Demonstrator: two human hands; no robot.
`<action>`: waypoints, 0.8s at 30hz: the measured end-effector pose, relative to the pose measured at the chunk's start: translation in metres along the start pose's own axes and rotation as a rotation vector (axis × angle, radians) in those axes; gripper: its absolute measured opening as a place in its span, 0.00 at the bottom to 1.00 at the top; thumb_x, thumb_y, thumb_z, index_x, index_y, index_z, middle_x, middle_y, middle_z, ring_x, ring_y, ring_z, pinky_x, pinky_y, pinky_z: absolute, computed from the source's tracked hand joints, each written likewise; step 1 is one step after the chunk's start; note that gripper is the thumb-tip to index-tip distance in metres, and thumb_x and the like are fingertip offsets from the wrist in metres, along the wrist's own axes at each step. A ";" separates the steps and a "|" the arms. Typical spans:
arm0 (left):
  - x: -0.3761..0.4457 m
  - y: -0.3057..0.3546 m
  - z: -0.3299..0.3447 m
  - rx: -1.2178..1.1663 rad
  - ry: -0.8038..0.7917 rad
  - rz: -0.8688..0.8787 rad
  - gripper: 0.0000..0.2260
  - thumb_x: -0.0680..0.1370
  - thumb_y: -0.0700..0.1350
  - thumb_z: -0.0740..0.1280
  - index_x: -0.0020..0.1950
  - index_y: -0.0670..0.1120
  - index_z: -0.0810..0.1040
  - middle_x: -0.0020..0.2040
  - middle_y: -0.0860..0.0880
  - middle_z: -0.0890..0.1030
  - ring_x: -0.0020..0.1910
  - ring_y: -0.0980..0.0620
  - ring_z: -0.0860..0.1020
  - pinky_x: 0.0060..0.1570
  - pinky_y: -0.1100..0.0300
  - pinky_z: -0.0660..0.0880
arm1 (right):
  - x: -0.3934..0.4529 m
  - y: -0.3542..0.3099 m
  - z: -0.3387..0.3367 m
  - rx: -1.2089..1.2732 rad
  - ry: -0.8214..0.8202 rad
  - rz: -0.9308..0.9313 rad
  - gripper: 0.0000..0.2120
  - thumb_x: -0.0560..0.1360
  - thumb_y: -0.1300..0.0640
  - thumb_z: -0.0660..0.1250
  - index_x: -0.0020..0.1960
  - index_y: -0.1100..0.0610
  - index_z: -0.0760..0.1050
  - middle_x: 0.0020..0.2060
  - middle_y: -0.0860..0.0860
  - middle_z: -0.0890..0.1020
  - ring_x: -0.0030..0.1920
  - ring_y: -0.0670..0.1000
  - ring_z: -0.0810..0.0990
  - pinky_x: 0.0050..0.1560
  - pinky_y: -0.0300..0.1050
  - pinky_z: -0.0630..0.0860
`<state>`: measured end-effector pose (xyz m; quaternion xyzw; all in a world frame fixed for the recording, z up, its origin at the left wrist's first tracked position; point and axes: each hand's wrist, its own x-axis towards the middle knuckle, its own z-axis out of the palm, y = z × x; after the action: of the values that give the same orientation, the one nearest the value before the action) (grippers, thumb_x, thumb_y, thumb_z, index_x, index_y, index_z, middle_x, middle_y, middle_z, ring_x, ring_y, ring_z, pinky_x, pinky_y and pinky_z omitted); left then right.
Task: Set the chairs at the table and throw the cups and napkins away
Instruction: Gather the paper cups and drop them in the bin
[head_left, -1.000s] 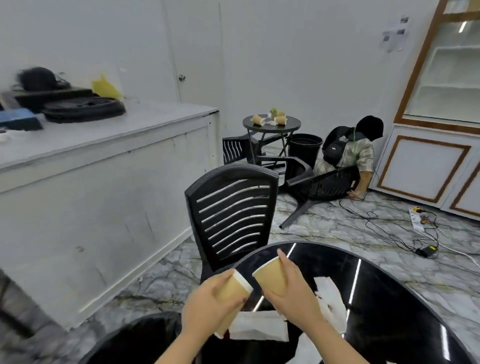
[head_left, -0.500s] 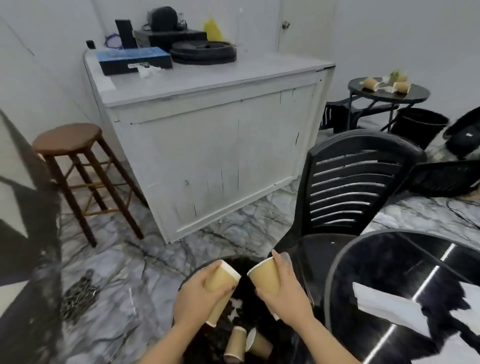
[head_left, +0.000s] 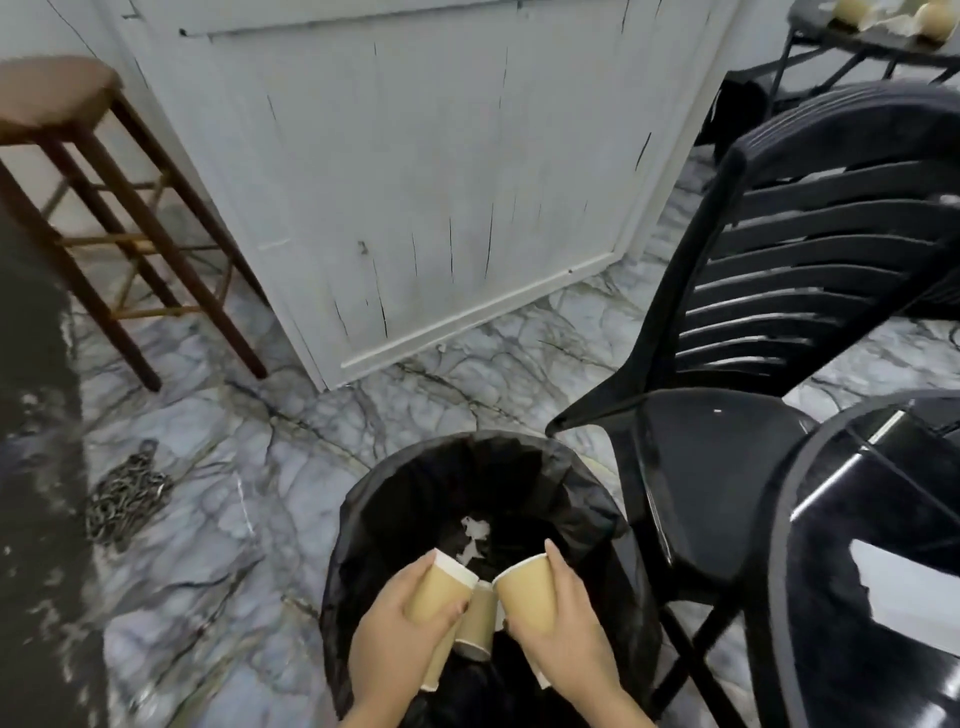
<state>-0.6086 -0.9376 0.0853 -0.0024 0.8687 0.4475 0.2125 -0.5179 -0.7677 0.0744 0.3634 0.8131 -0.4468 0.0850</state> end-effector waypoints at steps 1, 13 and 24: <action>0.006 -0.012 0.011 -0.008 -0.001 -0.016 0.26 0.61 0.56 0.77 0.50 0.78 0.70 0.52 0.69 0.77 0.50 0.68 0.74 0.48 0.67 0.69 | 0.008 0.012 0.011 0.011 -0.008 0.015 0.47 0.65 0.45 0.71 0.72 0.34 0.44 0.73 0.41 0.59 0.67 0.45 0.68 0.52 0.42 0.71; 0.046 -0.077 0.055 0.160 -0.112 0.092 0.32 0.65 0.58 0.76 0.67 0.61 0.70 0.74 0.56 0.63 0.73 0.54 0.62 0.73 0.44 0.58 | 0.052 0.068 0.072 -0.206 -0.070 0.077 0.54 0.64 0.32 0.68 0.74 0.41 0.33 0.78 0.47 0.42 0.77 0.53 0.43 0.73 0.59 0.52; 0.015 0.038 0.012 0.091 -0.176 0.262 0.21 0.70 0.50 0.74 0.59 0.66 0.73 0.67 0.59 0.71 0.66 0.60 0.68 0.66 0.60 0.63 | -0.003 -0.021 -0.031 -0.067 -0.007 -0.058 0.43 0.70 0.41 0.67 0.75 0.40 0.43 0.77 0.44 0.46 0.76 0.48 0.49 0.72 0.51 0.57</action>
<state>-0.6248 -0.9023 0.1032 0.1596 0.8590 0.4299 0.2275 -0.5239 -0.7518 0.1081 0.3351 0.8375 -0.4228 0.0869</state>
